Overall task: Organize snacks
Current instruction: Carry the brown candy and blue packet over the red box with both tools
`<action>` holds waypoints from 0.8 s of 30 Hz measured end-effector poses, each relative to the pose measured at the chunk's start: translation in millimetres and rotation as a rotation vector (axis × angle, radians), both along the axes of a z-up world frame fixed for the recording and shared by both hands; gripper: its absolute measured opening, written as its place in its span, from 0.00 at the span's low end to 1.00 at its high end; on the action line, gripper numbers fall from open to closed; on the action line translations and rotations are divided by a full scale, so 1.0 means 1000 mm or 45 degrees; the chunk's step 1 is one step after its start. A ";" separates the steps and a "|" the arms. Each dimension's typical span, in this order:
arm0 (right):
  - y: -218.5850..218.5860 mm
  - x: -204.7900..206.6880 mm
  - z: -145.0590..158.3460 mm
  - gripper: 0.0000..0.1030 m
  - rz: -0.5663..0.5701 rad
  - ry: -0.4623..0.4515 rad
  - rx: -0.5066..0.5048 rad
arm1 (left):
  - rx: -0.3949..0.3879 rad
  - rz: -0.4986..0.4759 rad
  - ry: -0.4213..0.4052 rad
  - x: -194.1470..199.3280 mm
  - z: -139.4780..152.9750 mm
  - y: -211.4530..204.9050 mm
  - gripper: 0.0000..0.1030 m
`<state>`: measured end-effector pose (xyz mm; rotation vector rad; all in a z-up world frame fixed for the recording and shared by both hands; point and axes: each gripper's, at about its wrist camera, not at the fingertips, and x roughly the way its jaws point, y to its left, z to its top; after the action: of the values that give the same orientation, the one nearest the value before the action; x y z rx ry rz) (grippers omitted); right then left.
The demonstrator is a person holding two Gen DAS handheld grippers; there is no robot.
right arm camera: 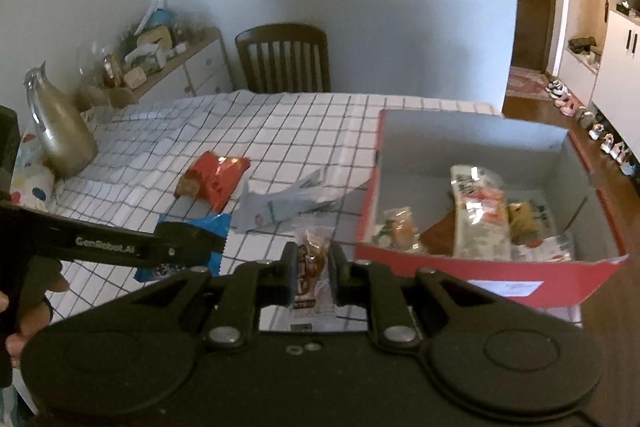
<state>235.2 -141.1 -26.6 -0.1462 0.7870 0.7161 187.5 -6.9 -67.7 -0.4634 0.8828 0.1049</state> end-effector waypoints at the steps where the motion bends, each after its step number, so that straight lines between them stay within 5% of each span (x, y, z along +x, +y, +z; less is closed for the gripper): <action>1: -0.004 0.002 0.001 0.13 0.002 0.000 0.005 | -0.001 -0.007 -0.006 0.002 0.003 -0.005 0.51; 24: -0.102 0.081 0.011 0.13 -0.097 -0.074 -0.002 | 0.146 -0.117 -0.103 0.111 0.046 -0.117 0.51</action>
<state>316.6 -242.9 -16.0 -0.1374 0.7339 0.6363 298.5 -124.3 -22.2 -0.3177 0.8127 0.0519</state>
